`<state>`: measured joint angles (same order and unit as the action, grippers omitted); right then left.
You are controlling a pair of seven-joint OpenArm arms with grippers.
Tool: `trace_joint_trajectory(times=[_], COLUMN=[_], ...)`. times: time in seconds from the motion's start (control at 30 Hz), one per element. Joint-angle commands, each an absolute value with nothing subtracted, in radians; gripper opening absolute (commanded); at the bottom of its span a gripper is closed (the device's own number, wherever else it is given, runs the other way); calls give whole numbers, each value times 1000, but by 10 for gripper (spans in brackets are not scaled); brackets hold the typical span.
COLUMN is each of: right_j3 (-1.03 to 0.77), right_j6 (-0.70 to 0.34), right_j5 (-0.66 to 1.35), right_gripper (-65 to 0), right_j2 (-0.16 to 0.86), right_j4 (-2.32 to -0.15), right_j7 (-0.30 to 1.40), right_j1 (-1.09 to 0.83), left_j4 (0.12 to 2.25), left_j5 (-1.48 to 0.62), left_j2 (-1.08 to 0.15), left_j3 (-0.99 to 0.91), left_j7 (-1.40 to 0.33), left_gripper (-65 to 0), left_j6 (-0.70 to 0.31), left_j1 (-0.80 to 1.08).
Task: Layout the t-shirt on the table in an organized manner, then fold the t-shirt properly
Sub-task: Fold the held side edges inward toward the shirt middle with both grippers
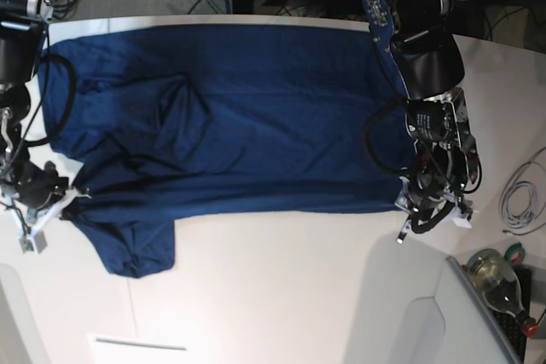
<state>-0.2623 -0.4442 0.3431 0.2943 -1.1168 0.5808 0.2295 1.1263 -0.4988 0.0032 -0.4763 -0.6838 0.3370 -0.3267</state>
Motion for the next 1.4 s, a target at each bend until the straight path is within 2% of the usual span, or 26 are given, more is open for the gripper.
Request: trace_joint_trajectory(times=[0.0,0.1,0.37,0.47,0.53,0.67,0.9,0.93,0.97,1.07,1.2,1.33,1.37], right_j3=[-274,-295,-308,-308,-308,-309,-309,-309,-309,-308,-306,-306,-306], right_j6=[-446,-446,-446,-446,-446,-446,-446,-446,-446,-446,-446,-446,-446], right_j5=[357,357,355,355,355,355,355,355,355,355,355,355,355], right_gripper=[-650,-650,-650,-650,-650,-650,-650,-650,-650,-650,-650,-650,-650], right_j2=[308,308,314,331,335,348,358,358,358,358,352,351,351], right_j4=[-1132,-1132,-1133,-1133,-1133,-1133,-1133,-1133,-1133,-1133,-1133,-1133,-1133], right_j7=[561,561,559,559,559,559,559,559,559,559,559,559,559], right_j1=[254,254,248,248,248,246,246,246,245,234,234,234,234], left_j4=[1142,1144,1141,1142,1144,1147,1142,1142,1142,1139,1133,1138,1133], left_j5=[-504,-504,-504,-504,-504,-504,-493,-493,-493,-493,-493,-493,-493], left_j2=[2,44,45,42,42,41,41,41,41,38,27,7,2], left_j3=[-475,-473,-466,-472,-473,-475,-463,-463,-463,-463,-452,-306,-265], left_j7=[-661,-613,-601,-601,-601,-601,-602,-601,-601,-601,-604,-601,-601], left_gripper=[-650,-650,-638,-504,-436,-377,-388,-410,-453,-650,-650,-650,-607], left_j6=[329,329,329,329,329,329,328,328,328,328,326,326,326], left_j1=[-354,-352,-346,-349,-346,-344,-311,-300,-288,-269,-275,-280,-294])
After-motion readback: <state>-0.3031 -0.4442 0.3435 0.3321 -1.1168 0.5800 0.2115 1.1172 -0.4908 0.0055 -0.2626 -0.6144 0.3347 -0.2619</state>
